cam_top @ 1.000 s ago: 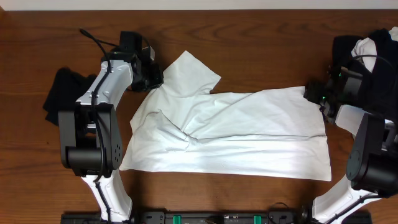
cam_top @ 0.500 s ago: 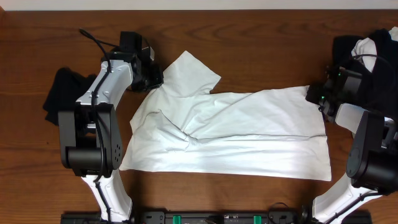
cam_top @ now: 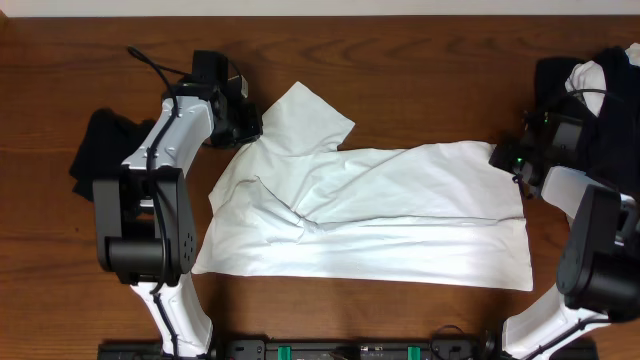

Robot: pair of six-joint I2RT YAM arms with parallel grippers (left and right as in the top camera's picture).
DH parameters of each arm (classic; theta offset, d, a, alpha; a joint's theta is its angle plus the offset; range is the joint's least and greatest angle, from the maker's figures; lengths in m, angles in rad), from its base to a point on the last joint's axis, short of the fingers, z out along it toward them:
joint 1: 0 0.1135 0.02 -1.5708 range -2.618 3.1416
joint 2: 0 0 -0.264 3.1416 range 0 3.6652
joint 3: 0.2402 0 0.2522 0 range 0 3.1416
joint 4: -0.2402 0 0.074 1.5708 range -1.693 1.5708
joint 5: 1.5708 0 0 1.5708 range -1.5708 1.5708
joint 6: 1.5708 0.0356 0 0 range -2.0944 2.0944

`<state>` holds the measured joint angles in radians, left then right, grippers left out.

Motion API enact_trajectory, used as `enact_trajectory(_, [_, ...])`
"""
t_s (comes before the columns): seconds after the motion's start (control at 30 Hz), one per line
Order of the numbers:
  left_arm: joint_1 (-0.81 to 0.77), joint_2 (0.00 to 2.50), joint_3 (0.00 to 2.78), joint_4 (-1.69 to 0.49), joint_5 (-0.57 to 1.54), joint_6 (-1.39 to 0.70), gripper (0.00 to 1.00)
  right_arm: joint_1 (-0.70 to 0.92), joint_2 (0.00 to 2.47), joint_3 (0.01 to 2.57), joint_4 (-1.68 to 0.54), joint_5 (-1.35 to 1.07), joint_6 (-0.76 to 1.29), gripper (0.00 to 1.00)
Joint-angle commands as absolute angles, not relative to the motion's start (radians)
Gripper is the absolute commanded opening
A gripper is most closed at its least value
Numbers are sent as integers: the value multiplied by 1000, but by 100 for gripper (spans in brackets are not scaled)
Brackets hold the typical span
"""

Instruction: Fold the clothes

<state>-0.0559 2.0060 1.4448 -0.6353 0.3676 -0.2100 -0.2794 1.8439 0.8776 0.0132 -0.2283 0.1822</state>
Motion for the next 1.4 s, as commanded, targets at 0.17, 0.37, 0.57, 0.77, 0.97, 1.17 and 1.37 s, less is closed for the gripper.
enact_trajectory(0.17, [-10,1897,1437,-726,373,-212,6,-314,1590,869,-125,-131,186,1])
enact_trajectory(0.37, [29,1848,1438,-805,373,-212,6,-330,1470,869,-233,-102,186,1])
enact_trajectory(0.57, [50,1813,1438,-888,374,-212,6,-350,1440,869,-363,-47,186,1])
enact_trajectory(0.77, [70,1808,1437,-950,373,-207,6,-388,1440,869,-426,-15,209,1])
enact_trajectory(0.97, [84,1808,1437,-1017,374,-203,6,-415,1440,869,-470,-15,224,1])
enact_trajectory(1.17, [84,1808,1437,-1095,378,-200,6,-416,1440,869,-508,-14,224,1])
enact_trajectory(1.37, [84,1808,1437,-1165,429,-188,6,-416,1440,869,-568,-15,232,1])
